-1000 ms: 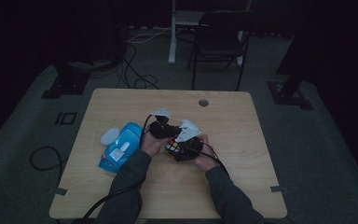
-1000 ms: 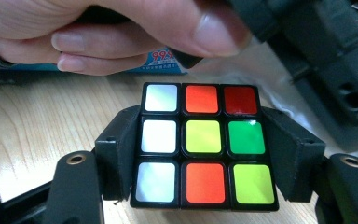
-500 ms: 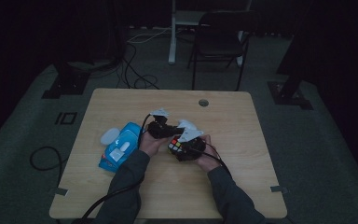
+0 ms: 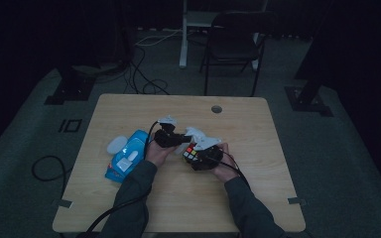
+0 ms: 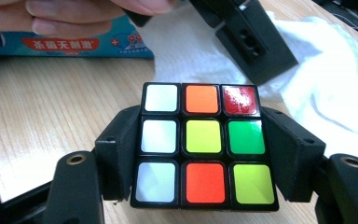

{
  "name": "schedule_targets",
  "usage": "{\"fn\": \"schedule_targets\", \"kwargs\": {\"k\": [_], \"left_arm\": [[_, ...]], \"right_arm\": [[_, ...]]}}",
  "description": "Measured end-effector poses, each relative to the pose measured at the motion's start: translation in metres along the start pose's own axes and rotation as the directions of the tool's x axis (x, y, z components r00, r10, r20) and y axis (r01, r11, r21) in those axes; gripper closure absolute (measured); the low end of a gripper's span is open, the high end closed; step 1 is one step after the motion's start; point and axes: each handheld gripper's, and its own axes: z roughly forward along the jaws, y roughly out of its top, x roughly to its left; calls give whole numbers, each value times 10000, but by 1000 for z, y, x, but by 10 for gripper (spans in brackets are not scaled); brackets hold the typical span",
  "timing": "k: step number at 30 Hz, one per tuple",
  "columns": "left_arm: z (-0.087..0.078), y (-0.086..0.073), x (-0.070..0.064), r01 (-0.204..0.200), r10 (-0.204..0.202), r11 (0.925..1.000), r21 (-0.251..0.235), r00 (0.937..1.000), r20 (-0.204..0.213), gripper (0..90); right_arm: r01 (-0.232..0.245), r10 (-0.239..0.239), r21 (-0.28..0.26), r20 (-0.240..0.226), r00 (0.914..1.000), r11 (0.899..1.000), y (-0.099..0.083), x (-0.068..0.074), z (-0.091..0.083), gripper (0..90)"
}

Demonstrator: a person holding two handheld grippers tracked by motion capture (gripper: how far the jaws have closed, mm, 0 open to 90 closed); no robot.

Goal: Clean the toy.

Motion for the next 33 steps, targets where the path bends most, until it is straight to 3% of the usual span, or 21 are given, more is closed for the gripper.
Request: {"fn": "schedule_targets", "kwargs": {"k": [7, 14, 20, 33], "left_arm": [[-1, -2, -2, -231, 237, 9995, 212, 9993, -303, 838], [-1, -6, -4, -239, 265, 9992, 305, 9958, -872, 838], [0, -9, -3, -170, 207, 9992, 348, 9939, -1086, 837], [-2, -16, -11, -299, 358, 9989, 359, 9838, -1756, 838]], "right_arm": [[-152, 152, 32, 159, 9998, 9999, -4, -5, -3, 343], [-292, 293, -24, 326, 9990, 9996, -7, -10, -8, 342], [-349, 351, -48, 410, 9985, 9994, -7, -12, -11, 342], [-584, 587, -58, 713, 9957, 9983, -13, -19, -18, 343]]}}
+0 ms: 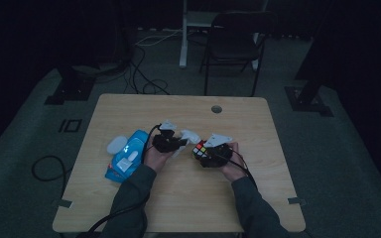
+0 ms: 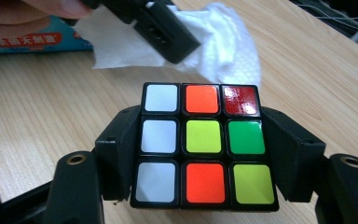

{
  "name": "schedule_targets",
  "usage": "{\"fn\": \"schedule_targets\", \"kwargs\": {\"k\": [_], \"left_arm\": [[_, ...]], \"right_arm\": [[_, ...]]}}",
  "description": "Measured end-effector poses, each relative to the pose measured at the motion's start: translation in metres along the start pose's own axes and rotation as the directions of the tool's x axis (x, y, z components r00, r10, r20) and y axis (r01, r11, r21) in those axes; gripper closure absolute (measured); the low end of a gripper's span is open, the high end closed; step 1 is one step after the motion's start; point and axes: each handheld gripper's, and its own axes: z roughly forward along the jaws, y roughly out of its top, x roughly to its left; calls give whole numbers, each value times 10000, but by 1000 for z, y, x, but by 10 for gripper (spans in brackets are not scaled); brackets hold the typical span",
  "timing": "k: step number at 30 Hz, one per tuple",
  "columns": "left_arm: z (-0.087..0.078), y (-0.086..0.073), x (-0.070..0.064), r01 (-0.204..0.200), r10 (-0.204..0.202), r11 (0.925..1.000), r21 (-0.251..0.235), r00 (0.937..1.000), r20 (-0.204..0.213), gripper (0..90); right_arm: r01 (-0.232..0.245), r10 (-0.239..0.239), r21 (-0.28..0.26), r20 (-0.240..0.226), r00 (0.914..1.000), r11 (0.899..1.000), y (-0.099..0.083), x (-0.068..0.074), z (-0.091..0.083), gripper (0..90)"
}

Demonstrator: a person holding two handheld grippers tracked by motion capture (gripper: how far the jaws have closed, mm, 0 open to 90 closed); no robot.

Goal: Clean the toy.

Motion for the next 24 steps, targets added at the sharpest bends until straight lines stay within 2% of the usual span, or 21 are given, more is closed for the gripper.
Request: {"fn": "schedule_targets", "kwargs": {"k": [13, 24], "left_arm": [[-9, -7, -2, 57, -62, 9999, -115, 9990, -443, 837], [-15, -14, -8, -78, 62, 9999, -153, 9946, -1035, 834]], "right_arm": [[-408, 407, 52, 253, 9989, 9992, -7, -9, -6, 342], [-829, 823, 106, 510, 9953, 9965, -16, -17, -11, 342]]}}
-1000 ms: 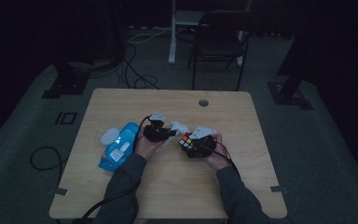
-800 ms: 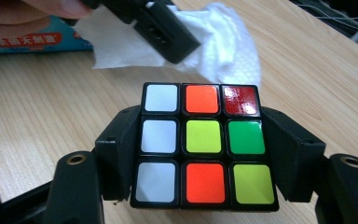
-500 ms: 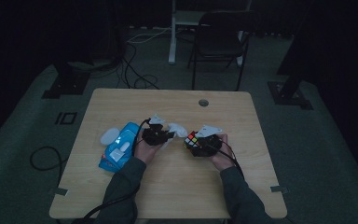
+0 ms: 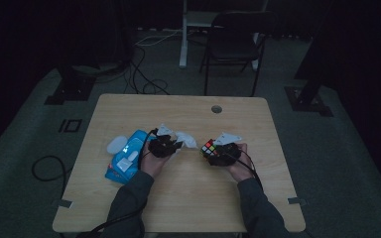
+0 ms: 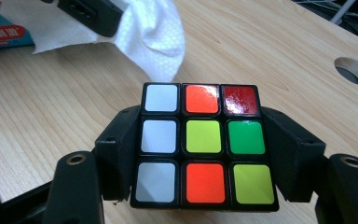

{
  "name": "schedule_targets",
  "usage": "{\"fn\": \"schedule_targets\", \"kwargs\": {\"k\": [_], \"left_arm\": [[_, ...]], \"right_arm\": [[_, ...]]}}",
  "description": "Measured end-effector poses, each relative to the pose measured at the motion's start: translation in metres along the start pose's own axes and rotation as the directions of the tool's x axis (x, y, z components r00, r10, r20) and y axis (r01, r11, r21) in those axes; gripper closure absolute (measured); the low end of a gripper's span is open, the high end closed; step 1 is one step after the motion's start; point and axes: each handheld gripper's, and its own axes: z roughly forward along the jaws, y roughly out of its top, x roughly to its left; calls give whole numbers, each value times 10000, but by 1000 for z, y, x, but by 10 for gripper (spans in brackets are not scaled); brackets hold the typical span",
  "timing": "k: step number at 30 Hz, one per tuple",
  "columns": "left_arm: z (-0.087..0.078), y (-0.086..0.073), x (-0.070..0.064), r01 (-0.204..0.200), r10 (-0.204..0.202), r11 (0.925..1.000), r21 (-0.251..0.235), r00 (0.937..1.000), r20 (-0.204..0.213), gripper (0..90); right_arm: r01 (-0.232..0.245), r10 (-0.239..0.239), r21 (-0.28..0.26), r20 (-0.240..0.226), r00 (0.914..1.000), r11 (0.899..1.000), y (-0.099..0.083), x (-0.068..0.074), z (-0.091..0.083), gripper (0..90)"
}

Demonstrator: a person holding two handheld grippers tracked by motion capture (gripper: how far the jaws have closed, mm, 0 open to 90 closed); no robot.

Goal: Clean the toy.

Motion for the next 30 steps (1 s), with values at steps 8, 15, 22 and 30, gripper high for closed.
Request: {"fn": "schedule_targets", "kwargs": {"k": [8, 15, 22, 30], "left_arm": [[-7, -7, -4, 223, -225, 9997, -46, 9990, -396, 831], [-12, -13, -6, 280, -280, 9996, -6, 9972, -690, 831], [-14, -18, -11, 69, -68, 10000, 11, 9955, -943, 824], [-14, -28, -19, -60, 98, 9996, 282, 9902, -1391, 820]], "right_arm": [[-359, 352, 216, 289, 9990, 9991, -7, -5, -1, 342], [-852, 833, 316, 570, 9949, 9959, -10, -13, -3, 342], [-1183, 1151, 402, 742, 9906, 9922, -17, -19, -6, 342], [-1831, 1777, 551, 916, 9798, 9815, -25, -28, -7, 342]]}}
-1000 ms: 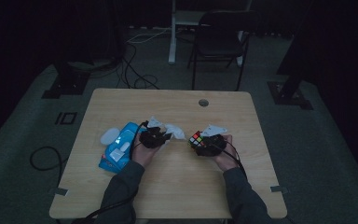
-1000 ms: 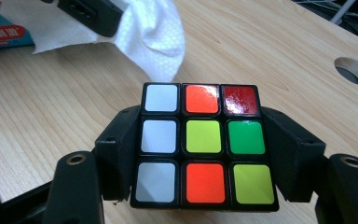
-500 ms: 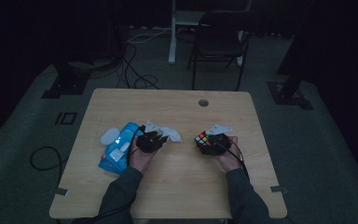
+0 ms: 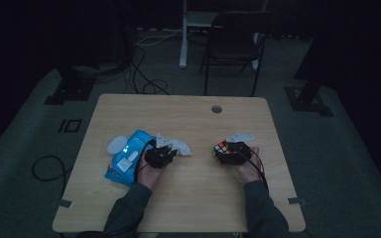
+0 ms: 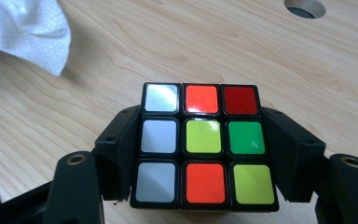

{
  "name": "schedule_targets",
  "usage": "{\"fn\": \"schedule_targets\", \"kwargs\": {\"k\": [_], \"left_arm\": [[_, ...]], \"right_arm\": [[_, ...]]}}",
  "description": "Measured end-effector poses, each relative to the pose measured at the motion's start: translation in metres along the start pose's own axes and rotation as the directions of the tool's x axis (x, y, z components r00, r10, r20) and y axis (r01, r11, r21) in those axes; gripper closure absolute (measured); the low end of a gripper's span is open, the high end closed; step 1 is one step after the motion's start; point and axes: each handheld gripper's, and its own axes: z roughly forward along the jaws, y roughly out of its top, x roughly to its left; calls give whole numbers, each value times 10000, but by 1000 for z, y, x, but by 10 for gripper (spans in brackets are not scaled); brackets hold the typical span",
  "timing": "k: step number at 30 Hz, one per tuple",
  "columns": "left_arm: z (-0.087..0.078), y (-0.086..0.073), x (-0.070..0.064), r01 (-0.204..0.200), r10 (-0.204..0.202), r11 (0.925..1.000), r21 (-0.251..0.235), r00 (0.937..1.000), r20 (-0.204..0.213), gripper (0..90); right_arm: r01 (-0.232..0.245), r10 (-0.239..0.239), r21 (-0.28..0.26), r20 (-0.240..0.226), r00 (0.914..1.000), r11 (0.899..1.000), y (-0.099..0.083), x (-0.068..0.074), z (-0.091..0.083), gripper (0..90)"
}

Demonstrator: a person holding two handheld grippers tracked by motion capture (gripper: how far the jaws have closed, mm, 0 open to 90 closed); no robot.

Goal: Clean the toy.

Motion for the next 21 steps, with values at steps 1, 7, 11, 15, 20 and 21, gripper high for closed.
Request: {"fn": "schedule_targets", "kwargs": {"k": [1, 7, 11, 15, 20, 21], "left_arm": [[0, -1, -1, -12, 13, 10000, 43, 9999, -113, 820], [1, -10, -1, 129, -121, 9997, 196, 9992, -379, 810], [-1, -14, 2, 247, -237, 9994, 241, 9988, -424, 763], [-3, -15, 3, 391, -388, 9992, 106, 9989, -275, 651], [-8, -16, 5, 698, -699, 9975, -76, 9975, -83, 562], [-9, -16, 5, 760, -760, 9970, -128, 9971, -52, 541]], "right_arm": [[-11, 11, 12, 16, 10000, 10000, 0, -1, 0, 342], [-156, 156, 31, -49, 9999, 9999, -3, -3, -1, 342], [-144, 144, 95, -68, 9999, 9999, -4, -3, 1, 342], [-145, 147, 178, -94, 9998, 9997, -4, -3, 3, 342], [-94, 96, 210, -128, 9999, 9997, -4, -2, 5, 341], [-207, 211, 222, -151, 9997, 9995, -4, -3, 5, 339]]}}
